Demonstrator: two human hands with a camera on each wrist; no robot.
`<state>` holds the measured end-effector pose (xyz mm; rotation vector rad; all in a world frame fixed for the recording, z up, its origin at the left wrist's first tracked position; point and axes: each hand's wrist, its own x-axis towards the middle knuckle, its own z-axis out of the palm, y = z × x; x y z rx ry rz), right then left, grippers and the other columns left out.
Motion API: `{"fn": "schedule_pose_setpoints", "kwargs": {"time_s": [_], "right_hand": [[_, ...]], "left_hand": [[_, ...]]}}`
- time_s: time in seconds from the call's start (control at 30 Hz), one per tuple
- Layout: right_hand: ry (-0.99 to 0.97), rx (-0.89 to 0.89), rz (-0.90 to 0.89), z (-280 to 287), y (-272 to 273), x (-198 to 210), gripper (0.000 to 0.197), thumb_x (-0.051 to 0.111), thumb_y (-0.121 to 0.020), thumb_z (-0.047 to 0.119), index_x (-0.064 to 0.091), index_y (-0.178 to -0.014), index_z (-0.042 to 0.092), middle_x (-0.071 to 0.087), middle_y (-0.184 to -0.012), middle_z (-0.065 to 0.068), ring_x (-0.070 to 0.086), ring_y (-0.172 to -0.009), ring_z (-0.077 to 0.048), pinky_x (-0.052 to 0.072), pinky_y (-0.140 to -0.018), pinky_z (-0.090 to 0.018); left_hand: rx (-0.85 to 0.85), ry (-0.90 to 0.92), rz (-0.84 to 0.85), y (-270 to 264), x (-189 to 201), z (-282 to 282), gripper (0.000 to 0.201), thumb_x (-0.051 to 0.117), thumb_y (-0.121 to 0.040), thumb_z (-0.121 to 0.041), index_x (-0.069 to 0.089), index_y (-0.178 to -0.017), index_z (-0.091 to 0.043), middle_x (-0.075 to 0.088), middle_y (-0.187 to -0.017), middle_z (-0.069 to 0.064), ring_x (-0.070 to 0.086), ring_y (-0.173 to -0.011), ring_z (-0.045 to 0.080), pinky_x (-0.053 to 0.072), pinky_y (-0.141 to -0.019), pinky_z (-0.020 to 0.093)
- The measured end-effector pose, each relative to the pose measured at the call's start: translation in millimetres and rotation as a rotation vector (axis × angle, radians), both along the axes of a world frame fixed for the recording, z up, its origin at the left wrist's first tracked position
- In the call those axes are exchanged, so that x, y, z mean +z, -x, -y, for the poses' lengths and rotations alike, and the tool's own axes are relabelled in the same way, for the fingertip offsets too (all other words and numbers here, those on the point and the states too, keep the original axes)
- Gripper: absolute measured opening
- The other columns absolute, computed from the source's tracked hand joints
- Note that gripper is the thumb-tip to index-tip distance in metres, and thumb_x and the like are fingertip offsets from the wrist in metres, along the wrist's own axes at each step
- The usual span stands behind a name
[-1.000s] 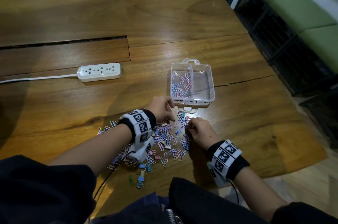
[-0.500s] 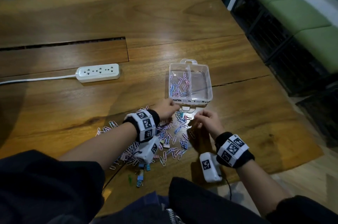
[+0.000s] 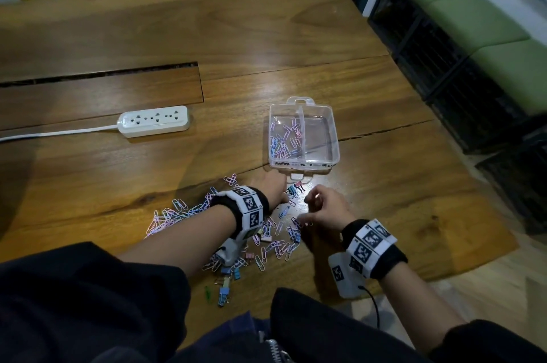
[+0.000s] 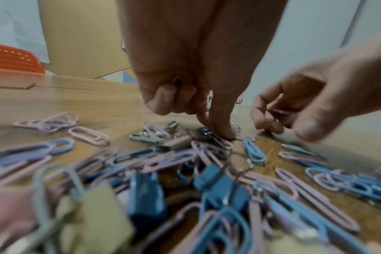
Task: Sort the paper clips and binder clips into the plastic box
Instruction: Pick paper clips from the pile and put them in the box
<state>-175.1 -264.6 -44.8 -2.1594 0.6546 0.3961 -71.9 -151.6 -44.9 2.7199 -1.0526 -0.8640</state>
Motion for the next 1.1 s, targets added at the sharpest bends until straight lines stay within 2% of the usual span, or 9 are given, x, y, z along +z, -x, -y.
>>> {"fn": "schedule_pose_setpoints", "kwargs": {"time_s": [0.07, 0.13, 0.2, 0.33, 0.47, 0.63, 0.8, 0.93, 1.1], "right_hand": [[0.154, 0.094, -0.043, -4.6, 6.0, 0.7, 0.045, 0.080, -0.062, 0.026, 0.055, -0.096, 0.011, 0.048, -0.090, 0.003, 0.045, -0.085, -0.012, 0.034, -0.061, -0.018], [0.220, 0.129, -0.027, -9.4, 10.8, -0.8, 0.035, 0.076, -0.068, 0.024, 0.056, -0.095, 0.011, 0.049, -0.099, -0.002, 0.042, -0.088, -0.012, 0.033, -0.071, -0.020], [0.221, 0.141, -0.001, -13.1, 14.6, -3.2, 0.017, 0.068, -0.076, 0.018, 0.054, -0.085, 0.015, 0.047, -0.097, -0.001, 0.043, -0.089, -0.013, 0.033, -0.075, -0.020], [0.247, 0.222, 0.014, -20.3, 16.4, -7.8, 0.009, 0.056, -0.085, 0.012, 0.049, -0.082, 0.016, 0.039, -0.094, 0.000, 0.040, -0.087, -0.013, 0.036, -0.078, -0.021], [0.312, 0.273, 0.017, -22.2, 15.6, -11.4, 0.004, 0.050, -0.089, 0.012, 0.052, -0.091, 0.010, 0.042, -0.096, -0.002, 0.037, -0.086, -0.011, 0.033, -0.074, -0.018], [-0.188, -0.138, 0.119, -9.2, 10.0, 2.2, 0.014, 0.047, -0.088, 0.000, 0.052, -0.092, 0.013, 0.053, -0.080, 0.007, 0.049, -0.069, -0.002, 0.035, -0.054, -0.009], [-0.584, -0.356, 0.130, -6.1, -7.5, 9.8, 0.028, 0.034, -0.087, -0.010, 0.052, -0.075, 0.008, 0.052, -0.070, -0.004, 0.051, -0.060, -0.015, 0.044, -0.050, -0.017], [-0.416, -0.350, 0.150, -8.3, -28.1, 5.1, 0.026, 0.043, -0.087, 0.004, 0.049, -0.063, 0.011, 0.046, -0.063, -0.001, 0.042, -0.054, -0.011, 0.034, -0.049, -0.018], [-0.058, -0.215, 0.149, -17.4, -37.8, -6.6, 0.013, 0.064, -0.082, 0.019, 0.059, -0.088, 0.008, 0.058, -0.085, -0.002, 0.054, -0.078, -0.015, 0.043, -0.071, -0.025]], "left_hand": [[-0.050, -0.033, 0.015, -1.1, -0.1, -1.7, 0.038, 0.059, -0.084, -0.037, 0.060, -0.103, -0.003, 0.060, -0.109, 0.011, 0.059, -0.098, 0.027, 0.051, -0.086, 0.040], [-0.059, -0.003, 0.002, -3.5, -0.6, -4.4, 0.039, 0.058, -0.085, -0.037, 0.061, -0.100, -0.001, 0.061, -0.107, 0.012, 0.059, -0.097, 0.027, 0.051, -0.086, 0.039], [-0.030, 0.072, -0.034, -5.0, 1.2, -7.2, 0.036, 0.057, -0.087, -0.035, 0.061, -0.098, -0.001, 0.062, -0.104, 0.011, 0.059, -0.093, 0.025, 0.050, -0.081, 0.034], [0.092, 0.216, -0.072, -9.9, 3.3, -13.9, 0.027, 0.054, -0.089, -0.034, 0.056, -0.086, -0.007, 0.052, -0.088, 0.002, 0.050, -0.077, 0.015, 0.044, -0.070, 0.026], [0.292, 0.308, -0.396, -15.1, 2.1, -23.0, 0.027, 0.043, -0.095, -0.030, 0.045, -0.072, -0.017, 0.048, -0.068, -0.003, 0.045, -0.051, 0.005, 0.039, -0.047, 0.014], [0.598, 0.480, -0.852, -31.6, 10.4, -35.8, 0.015, 0.046, -0.094, -0.011, 0.049, -0.079, -0.010, 0.052, -0.067, 0.005, 0.047, -0.034, 0.001, 0.038, -0.035, 0.011], [0.757, 0.571, -1.041, -35.8, 10.5, -44.8, 0.014, 0.039, -0.093, 0.002, 0.050, -0.089, -0.004, 0.051, -0.072, 0.008, 0.052, -0.051, 0.011, 0.044, -0.039, 0.013], [0.827, 0.649, -1.104, -33.9, 12.1, -45.9, 0.021, 0.031, -0.088, -0.001, 0.045, -0.073, -0.005, 0.045, -0.065, 0.006, 0.039, -0.053, 0.014, 0.038, -0.036, 0.016], [0.833, 0.574, -0.900, -32.2, 10.6, -38.5, 0.034, 0.045, -0.090, -0.024, 0.039, -0.058, -0.016, 0.042, -0.036, -0.007, 0.034, -0.033, 0.007, 0.025, -0.032, 0.012]]}}
